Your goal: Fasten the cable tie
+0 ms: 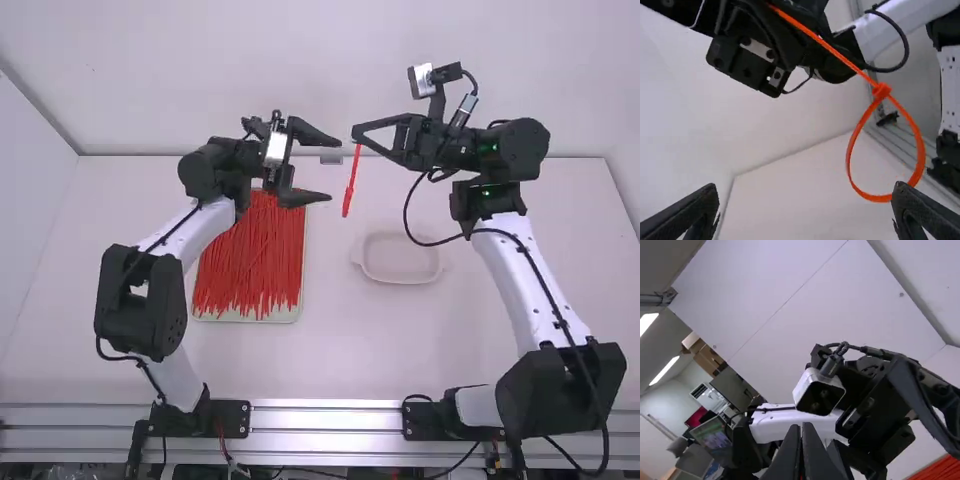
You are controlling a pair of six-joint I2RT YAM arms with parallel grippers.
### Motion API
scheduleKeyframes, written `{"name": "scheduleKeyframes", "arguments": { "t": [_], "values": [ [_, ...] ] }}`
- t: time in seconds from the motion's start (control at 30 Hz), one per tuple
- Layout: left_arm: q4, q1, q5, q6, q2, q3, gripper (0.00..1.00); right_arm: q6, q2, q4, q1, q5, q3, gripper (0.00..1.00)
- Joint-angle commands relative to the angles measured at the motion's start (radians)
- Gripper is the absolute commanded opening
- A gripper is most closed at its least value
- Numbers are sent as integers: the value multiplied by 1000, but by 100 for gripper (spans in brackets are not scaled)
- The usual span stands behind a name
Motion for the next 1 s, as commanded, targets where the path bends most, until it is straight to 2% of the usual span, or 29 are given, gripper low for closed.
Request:
{"name": "scheduleKeyframes", "arguments": {
  "t": [0.0,0.17,0.37,0.47,0.5,0.53,0.57,0.6,0.97],
  "values": [
    [7,-6,-18,-63,-1,-2,86,-37,-7,-11,0,10,-6,0],
    [3,-47,-10,-70,-1,-3,78,-101,-7,-78,27,26,-6,0],
    [7,-76,28,-69,-1,-4,74,-114,-7,-79,31,42,-6,0],
    [7,-76,34,-70,-1,-4,57,-114,-7,-81,24,40,-6,0],
    [7,-76,34,-70,-1,-4,57,-114,-7,-81,24,40,-6,0],
    [6,-72,35,-70,-1,-4,43,-114,-7,-80,24,42,-6,0],
    [3,-72,34,-71,-1,-4,19,-114,-7,-81,29,42,-6,0],
    [4,-77,34,-72,-1,-4,2,-115,-7,-80,33,42,-6,0],
    [8,-81,37,-77,-1,-27,2,-107,-8,-81,13,94,-5,0]
  ]
}}
